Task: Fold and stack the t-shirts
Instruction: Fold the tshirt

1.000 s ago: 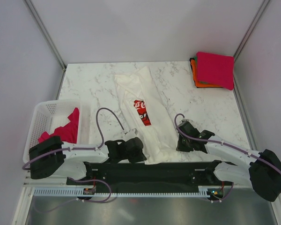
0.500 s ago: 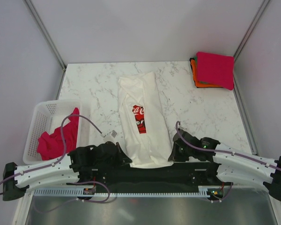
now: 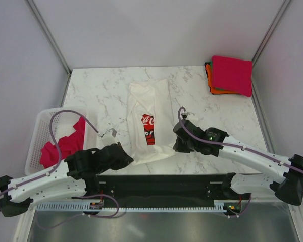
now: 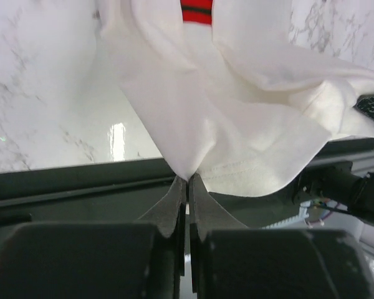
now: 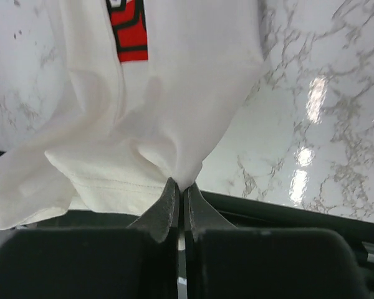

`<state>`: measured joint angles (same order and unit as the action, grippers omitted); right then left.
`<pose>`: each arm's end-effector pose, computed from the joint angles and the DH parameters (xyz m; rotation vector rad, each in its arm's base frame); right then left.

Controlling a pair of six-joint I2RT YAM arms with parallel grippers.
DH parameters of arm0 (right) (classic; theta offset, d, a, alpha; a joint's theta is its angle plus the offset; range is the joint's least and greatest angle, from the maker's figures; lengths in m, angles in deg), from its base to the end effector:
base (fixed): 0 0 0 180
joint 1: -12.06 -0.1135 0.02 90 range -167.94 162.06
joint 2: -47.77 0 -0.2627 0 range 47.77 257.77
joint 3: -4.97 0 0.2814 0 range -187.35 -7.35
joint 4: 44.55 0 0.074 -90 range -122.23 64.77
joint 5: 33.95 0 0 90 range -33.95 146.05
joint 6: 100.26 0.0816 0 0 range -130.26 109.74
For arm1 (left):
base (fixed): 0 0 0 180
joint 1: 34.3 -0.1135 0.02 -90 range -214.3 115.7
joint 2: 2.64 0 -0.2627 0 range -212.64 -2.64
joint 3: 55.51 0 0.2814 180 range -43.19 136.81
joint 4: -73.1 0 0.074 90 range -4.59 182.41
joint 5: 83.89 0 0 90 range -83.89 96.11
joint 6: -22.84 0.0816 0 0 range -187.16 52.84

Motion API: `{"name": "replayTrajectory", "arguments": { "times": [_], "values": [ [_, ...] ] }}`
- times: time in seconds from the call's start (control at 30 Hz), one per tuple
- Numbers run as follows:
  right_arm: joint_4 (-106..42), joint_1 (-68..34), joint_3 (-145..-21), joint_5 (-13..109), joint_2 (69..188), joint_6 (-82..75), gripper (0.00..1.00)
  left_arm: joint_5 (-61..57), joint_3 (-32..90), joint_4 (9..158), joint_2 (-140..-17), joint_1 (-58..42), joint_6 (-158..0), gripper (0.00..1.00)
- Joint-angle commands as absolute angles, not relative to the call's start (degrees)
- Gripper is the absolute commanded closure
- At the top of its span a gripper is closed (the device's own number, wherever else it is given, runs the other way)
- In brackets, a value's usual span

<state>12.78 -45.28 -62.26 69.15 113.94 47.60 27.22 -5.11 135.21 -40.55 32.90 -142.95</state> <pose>0.1669 0.2261 0.2314 0.1020 2.5927 0.5042 0.0987 -0.1589 0.2214 -0.3560 2.4659 -0.7198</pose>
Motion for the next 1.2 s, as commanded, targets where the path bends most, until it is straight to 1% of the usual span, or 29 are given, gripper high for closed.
{"name": "replayTrajectory", "arguments": {
  "times": [0.0, 0.07, 0.1, 0.17, 0.2, 0.27, 0.3, 0.4, 0.7, 0.9, 1.07, 1.1, 1.13, 1.17],
  "values": [
    [15.58, -41.29, -68.86, 74.76, 117.72, 40.1, 1.0, 36.61, 0.14, 136.3, -43.51, 30.39, -133.01, 0.98],
    [15.58, -38.05, -70.97, 74.59, 120.44, 36.68, 1.0, 35.91, 2.85, 133.24, -46.75, 26.36, -125.13, 0.98],
    [15.49, -37.25, -72.98, 74.59, 121.41, 35.54, 1.0, 35.21, 3.64, 132.18, -48.07, 22.69, -122.56, 0.98],
    [14.97, -34.97, -75.01, 74.24, 124.39, 32.81, 1.0, 31.53, 5.84, 128.67, -51.59, 18.19, -115.37, 0.98],
    [14.79, -34.35, -76.76, 74.15, 125.28, 32.02, 1.0, 30.03, 6.28, 127.35, -52.56, 13.91, -113.32, 0.98],
    [14.09, -33.03, -78.35, 73.8, 128.35, 30.26, 1.0, 25.46, 7.43, 122.78, -55.28, 10.02, -108.06, 0.98],
    [13.74, -32.07, -79.58, 73.71, 129.41, 29.64, 1.0, 24.06, 8.21, 121.29, -56.25, 6.43, -106.64, 0.98],
    [12.51, -29.79, -82.04, 73.1, 133.72, 27.53, 1.0, 19.22, 11.19, 118.02, -61.86, 0.97, -102.32, 0.98],
    [8.99, -23.72, -90.38, 69.59, 146.37, 22.09, 1.0, 10.08, 16.13, 112.4, -77.94, -10.38, -95.46, 0.98],
    [8.2, -20.55, -95.85, 67.3, 154.37, 20.5, 1.0, 7.0, 18.06, 109.67, -85.34, -14.69, -94.58, 0.98],
    [7.76, -18.7, -99.97, 64.84, 161.23, 19.45, 1.0, 3.13, 21.14, 108.97, -94.21, -17.68, -94.4, 0.98],
    [7.76, -18.09, -100.68, 64.66, 162.11, 19.36, 0.98, 2.51, 22.62, 109.05, -95.88, -18.38, -94.4, 0.98],
    [7.84, -17.65, -101.47, 64.4, 163.07, 19.18, 0.89, 1.38, 23.42, 108.97, -97.2, -18.83, -94.32, 0.98],
    [7.76, -17.21, -103.56, 63.35, 164.91, 18.92, 0.82, 1.02, 24.39, 109.23, -100.35, -19.18, -94.4, 0.96]
  ]
}}
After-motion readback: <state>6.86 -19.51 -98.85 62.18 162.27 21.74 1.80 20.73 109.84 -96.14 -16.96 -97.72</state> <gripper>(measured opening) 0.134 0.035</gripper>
